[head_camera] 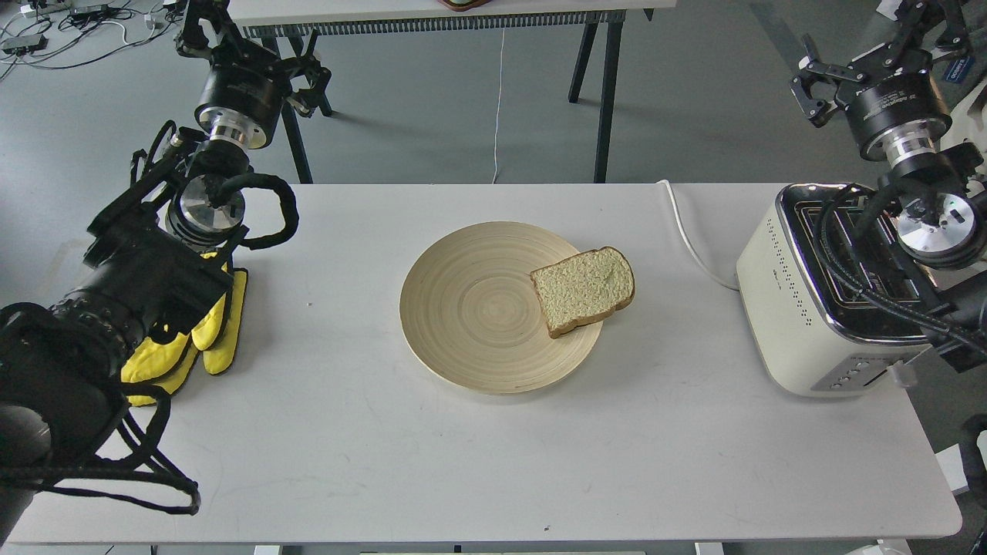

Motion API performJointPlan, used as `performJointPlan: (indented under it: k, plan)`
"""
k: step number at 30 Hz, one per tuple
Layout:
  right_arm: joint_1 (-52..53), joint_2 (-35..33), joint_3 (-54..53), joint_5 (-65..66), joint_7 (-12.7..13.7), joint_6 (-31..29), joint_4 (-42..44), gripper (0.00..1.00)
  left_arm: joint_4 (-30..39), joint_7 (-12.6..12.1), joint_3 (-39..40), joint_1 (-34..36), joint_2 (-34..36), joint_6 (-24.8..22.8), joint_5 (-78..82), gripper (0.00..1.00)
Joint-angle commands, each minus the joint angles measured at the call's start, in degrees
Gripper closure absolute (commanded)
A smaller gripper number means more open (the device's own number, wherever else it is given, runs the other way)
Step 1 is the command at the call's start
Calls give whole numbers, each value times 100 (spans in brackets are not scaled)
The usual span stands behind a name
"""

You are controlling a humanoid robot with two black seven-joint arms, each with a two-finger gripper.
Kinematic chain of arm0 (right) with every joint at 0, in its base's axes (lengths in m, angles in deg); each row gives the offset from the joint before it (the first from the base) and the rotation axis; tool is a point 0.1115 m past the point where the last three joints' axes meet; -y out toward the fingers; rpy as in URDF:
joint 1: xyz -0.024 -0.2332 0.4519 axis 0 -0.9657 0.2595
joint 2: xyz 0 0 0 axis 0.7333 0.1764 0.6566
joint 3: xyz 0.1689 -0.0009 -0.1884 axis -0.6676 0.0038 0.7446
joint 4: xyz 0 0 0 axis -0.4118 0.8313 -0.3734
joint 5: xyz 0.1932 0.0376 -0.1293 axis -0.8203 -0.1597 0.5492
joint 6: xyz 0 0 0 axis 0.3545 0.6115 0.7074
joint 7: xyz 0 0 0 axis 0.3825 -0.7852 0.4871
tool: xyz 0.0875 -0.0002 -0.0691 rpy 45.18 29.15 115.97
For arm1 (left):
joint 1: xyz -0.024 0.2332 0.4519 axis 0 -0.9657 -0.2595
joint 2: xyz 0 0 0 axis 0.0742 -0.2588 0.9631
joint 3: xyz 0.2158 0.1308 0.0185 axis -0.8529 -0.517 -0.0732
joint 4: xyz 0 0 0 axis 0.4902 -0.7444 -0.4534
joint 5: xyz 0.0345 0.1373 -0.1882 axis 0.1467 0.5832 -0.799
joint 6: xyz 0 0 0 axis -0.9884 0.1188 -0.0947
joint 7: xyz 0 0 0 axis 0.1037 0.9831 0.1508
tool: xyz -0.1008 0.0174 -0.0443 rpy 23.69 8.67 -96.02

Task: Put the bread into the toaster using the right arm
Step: 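Move the right gripper from above the toaster toward the bread slice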

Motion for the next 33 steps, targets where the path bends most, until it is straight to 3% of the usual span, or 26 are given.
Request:
performJointPlan:
  k: [1,13,23,27,33]
  plan:
    - [-10,6,32,55,-6,23,-3,0,0,26,0,-1,-36,7,-1,0]
    - [140,-126,638,747,-50,128,-108,1,0,62,0,-27,-1,-46,-9,0]
    - [-220,-337,954,3797,-68,945,-1030,1,0,62,0,-27,-9,-11,-9,0]
    - [-370,-557,1393,4562,-77,1340,-1505,1,9,62,0,-27,-18,-20,-9,0]
    - [-388,-495,2289,5565,-68,2061,-1567,1,0,62,0,-27,-18,-20,-9,0]
